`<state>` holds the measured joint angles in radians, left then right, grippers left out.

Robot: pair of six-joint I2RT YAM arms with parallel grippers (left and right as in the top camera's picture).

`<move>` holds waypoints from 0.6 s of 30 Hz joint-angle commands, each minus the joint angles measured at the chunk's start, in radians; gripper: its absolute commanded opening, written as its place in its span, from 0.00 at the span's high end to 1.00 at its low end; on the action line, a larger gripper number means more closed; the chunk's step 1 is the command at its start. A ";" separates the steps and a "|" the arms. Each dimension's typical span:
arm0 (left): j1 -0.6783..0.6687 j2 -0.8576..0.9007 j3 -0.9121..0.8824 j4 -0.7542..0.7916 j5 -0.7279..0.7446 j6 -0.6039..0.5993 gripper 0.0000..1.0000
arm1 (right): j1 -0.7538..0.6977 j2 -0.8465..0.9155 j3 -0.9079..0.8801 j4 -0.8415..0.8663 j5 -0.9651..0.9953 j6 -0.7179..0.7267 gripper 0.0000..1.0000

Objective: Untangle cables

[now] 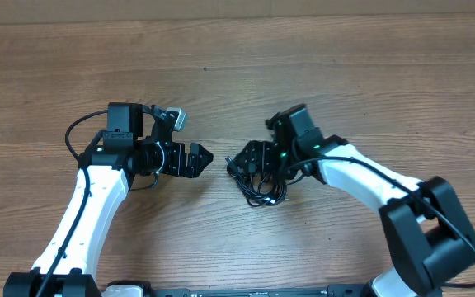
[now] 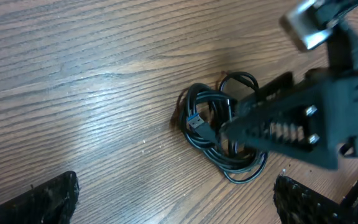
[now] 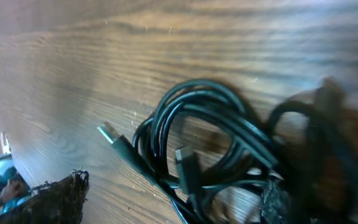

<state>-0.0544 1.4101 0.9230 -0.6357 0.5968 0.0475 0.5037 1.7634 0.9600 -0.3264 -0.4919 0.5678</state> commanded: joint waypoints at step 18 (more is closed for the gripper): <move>0.002 0.008 0.014 -0.008 -0.005 -0.010 0.00 | 0.003 0.012 0.029 0.006 -0.129 0.037 0.96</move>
<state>-0.0544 1.4101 0.9230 -0.6384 0.5964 0.0471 0.5117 1.7779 0.9600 -0.3298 -0.5293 0.6052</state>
